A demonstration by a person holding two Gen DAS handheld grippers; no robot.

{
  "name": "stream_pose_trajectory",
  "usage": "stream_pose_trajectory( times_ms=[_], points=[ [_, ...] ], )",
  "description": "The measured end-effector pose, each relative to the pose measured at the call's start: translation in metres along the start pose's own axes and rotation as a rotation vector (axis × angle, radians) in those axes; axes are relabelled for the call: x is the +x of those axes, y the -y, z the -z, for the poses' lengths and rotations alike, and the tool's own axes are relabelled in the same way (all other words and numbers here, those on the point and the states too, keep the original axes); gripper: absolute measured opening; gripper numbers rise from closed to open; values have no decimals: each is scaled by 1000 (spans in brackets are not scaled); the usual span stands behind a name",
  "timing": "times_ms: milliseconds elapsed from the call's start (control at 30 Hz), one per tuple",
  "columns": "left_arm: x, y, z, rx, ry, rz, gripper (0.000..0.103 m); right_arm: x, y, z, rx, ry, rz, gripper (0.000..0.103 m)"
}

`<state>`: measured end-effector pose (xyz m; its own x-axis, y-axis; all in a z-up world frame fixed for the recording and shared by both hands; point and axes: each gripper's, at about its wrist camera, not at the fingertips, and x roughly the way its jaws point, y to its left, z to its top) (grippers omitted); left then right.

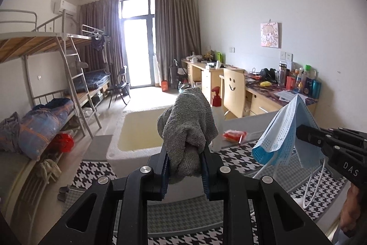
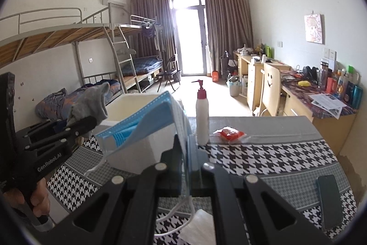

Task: Organize soft objects
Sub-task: 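Carry the grey cloth and blue mask with both tools over the white foam box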

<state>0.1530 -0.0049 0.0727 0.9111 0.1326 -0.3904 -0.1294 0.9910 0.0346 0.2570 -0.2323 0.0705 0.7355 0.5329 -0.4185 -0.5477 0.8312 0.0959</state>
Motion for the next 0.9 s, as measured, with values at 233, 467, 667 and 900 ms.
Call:
stream_pose_trajectory(
  times_ms=[233, 467, 667, 900],
  points=[
    [8, -4, -7, -2, 2, -28, 25, 12, -4, -12, 1, -6, -2, 6],
    [15, -7, -15, 8, 6, -53, 25, 24, -8, -24, 0, -12, -5, 6],
    [33, -13, -24, 1, -15, -63, 25, 40, -11, -34, -4, -29, -1, 6],
    [55, -22, -30, -15, -55, -69, 25, 54, -20, -49, -12, -34, 4, 6]
  ],
)
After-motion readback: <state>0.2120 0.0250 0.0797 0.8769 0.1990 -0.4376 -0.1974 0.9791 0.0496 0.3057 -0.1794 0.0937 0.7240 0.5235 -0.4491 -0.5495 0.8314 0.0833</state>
